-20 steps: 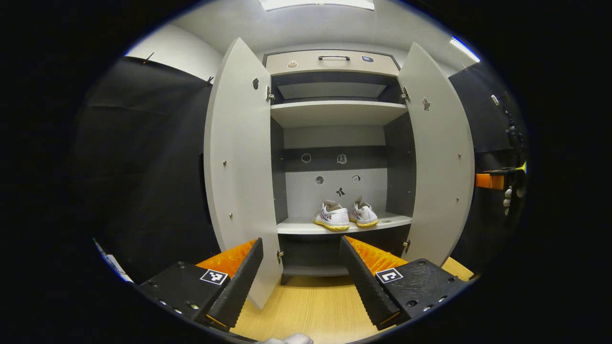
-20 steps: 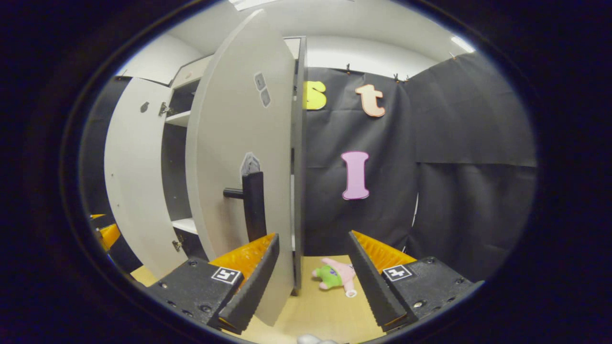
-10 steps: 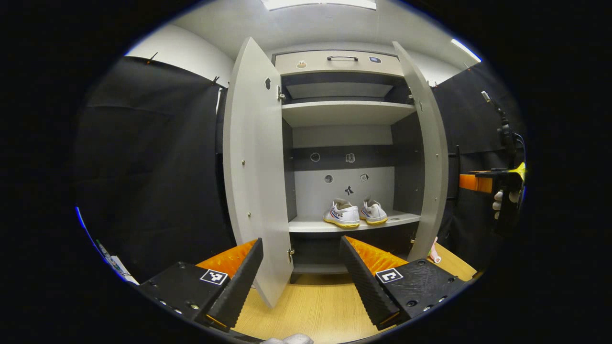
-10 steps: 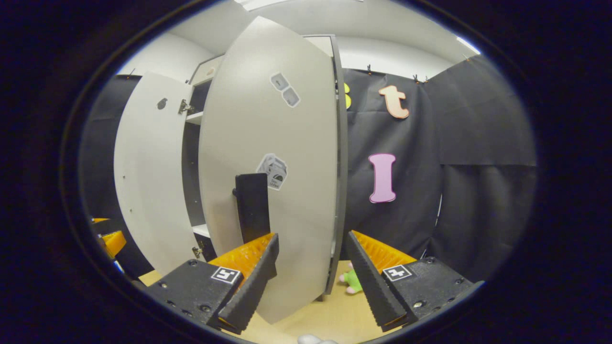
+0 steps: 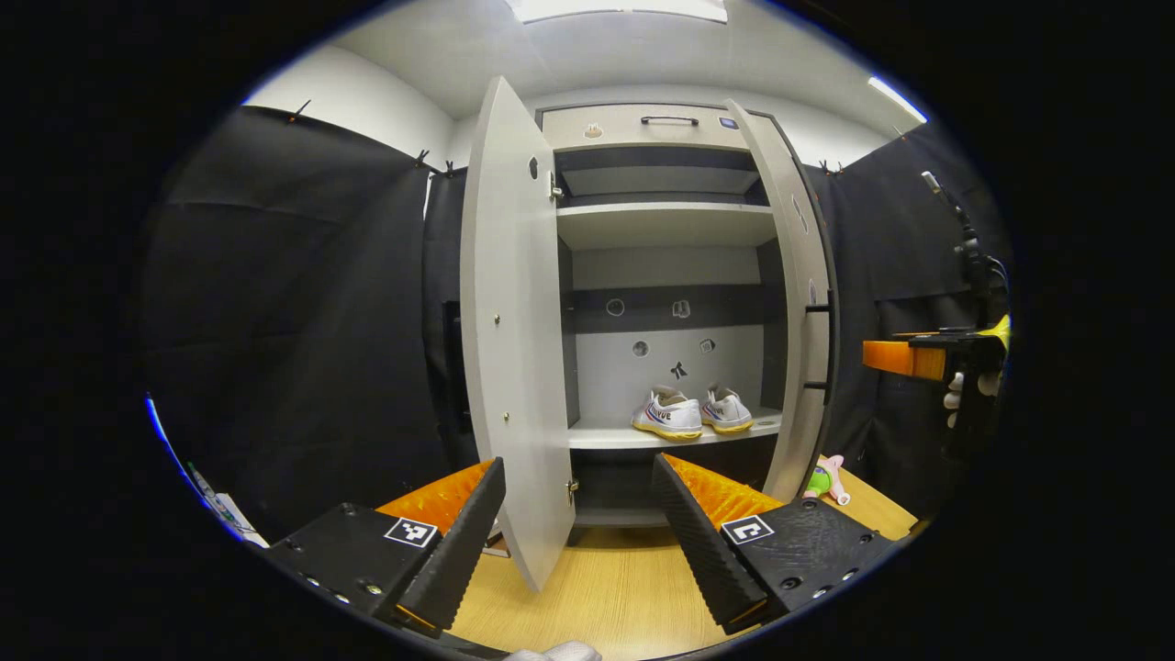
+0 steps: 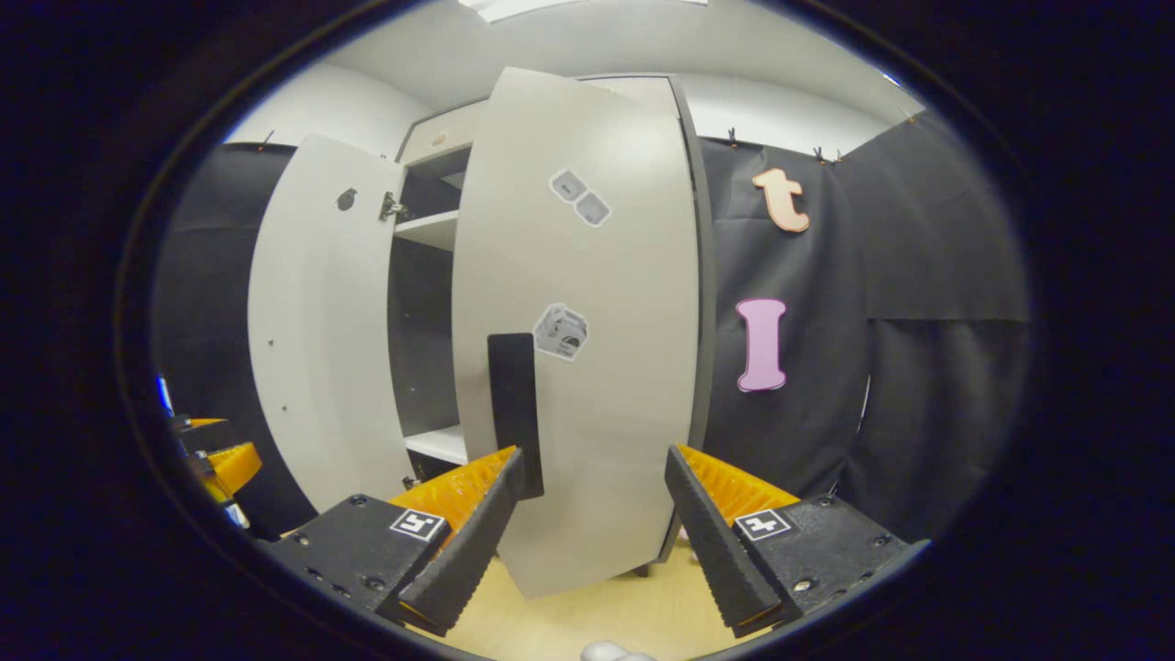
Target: Grab one shoe with the right hand and put it into the shoe cabinet, grab the other shoe with the left hand and put it into the shoe cabinet; then close the right door with the right hand and the left door with the left hand.
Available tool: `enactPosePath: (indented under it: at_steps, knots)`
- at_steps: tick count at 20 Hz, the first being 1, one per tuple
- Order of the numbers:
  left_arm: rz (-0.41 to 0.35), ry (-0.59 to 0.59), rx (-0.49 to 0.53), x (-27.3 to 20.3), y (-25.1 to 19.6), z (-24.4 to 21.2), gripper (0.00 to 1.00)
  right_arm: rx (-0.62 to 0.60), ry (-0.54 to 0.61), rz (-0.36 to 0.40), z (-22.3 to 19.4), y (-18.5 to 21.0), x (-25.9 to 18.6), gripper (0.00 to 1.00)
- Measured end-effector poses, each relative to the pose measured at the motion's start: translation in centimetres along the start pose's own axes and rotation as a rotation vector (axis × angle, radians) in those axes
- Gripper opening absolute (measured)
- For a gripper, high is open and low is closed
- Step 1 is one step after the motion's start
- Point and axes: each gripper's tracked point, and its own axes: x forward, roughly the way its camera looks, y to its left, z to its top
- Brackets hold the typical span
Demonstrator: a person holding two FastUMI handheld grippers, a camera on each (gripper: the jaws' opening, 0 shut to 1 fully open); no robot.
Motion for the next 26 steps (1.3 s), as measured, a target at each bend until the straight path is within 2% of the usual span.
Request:
enactPosePath:
  at_steps: [1,2,5,10,17,21,23,26]
  knots:
    - [-0.003,-0.003,0.000,0.1,0.2,0.0,1.00,-0.001,0.002,0.002,-0.1,0.4,-0.4,1.00]
    - [-0.007,-0.006,0.000,0.1,0.4,0.2,0.96,0.000,0.006,0.007,-0.4,1.1,-0.7,0.99]
    - [-0.008,-0.014,0.006,0.5,2.0,0.3,0.96,-0.004,0.023,0.024,-1.2,3.2,-1.8,1.00]
    - [0.040,-0.041,-0.002,2.2,7.5,1.4,0.96,-0.006,0.067,0.020,-3.4,6.3,-3.5,0.99]
    - [0.131,-0.106,0.000,5.8,15.9,3.4,0.96,0.009,0.119,-0.036,-6.0,8.6,-6.5,1.00]
    - [0.161,-0.112,0.026,9.2,18.8,3.3,0.96,0.010,0.135,-0.085,-6.6,8.8,-7.8,1.00]
    - [0.151,-0.103,0.021,11.0,19.2,3.2,0.96,0.011,0.140,-0.106,-6.7,8.8,-8.5,1.00]
    - [0.094,-0.100,0.001,12.7,17.9,3.0,0.97,0.011,0.151,-0.128,-6.9,8.7,-9.2,1.00]
